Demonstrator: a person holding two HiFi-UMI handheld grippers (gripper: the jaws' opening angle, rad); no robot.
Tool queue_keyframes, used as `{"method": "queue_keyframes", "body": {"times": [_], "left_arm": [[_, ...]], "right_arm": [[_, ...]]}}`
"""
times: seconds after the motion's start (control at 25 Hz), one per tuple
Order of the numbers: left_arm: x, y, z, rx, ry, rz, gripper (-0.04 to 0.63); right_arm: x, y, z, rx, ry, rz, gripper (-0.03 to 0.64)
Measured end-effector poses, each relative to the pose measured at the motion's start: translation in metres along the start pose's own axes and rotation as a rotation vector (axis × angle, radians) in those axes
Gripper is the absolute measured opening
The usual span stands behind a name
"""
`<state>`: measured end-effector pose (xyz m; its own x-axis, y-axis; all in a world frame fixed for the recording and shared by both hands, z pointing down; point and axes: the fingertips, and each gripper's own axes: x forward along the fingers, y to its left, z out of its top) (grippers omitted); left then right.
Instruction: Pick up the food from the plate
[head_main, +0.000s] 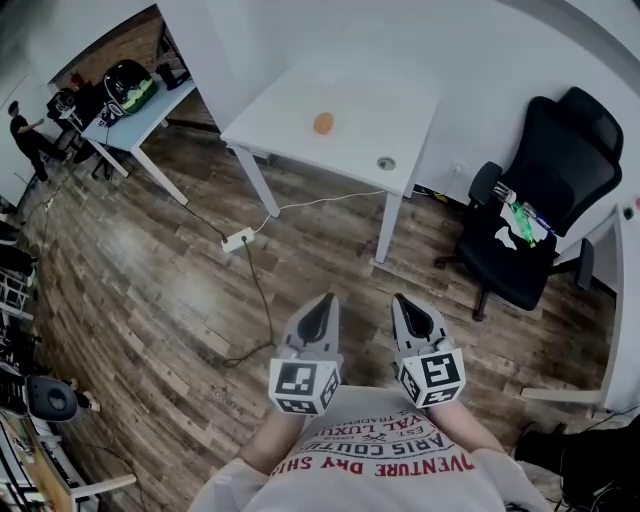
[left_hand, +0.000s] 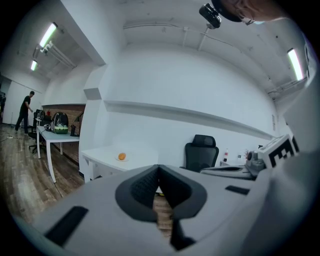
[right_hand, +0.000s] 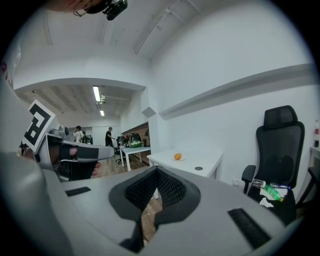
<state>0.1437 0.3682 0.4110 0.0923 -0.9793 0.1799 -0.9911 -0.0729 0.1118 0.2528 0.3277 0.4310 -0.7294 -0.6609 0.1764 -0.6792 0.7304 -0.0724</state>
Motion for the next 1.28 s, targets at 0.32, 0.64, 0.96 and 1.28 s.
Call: {"method": "queue_keyframes", "body": {"times": [0.32, 0.64, 0.96, 1.28], "left_arm": [[0.059, 0.098, 0.025, -0.065, 0.028, 0.013, 0.008], [0.128, 0.209, 0.062, -0.07, 0.044, -0.038, 0.008], [0.181, 0.307, 0.078, -0.064, 0.056, -0.076, 0.008], [0.224, 0.343, 0.07, -0.11, 0.089, -0.095, 0.008]], "right_arm": [[0.103, 0.004, 0.021, 0.005, 0.046, -0.022, 0.011], [0.222, 0.019, 0.053, 0.011, 0.07, -0.08, 0.011], [0.318, 0.037, 0.065, 0.018, 0.078, -0.121, 0.011], [0.372, 0.028, 0.067, 0.02, 0.108, -0.137, 0.011]]}}
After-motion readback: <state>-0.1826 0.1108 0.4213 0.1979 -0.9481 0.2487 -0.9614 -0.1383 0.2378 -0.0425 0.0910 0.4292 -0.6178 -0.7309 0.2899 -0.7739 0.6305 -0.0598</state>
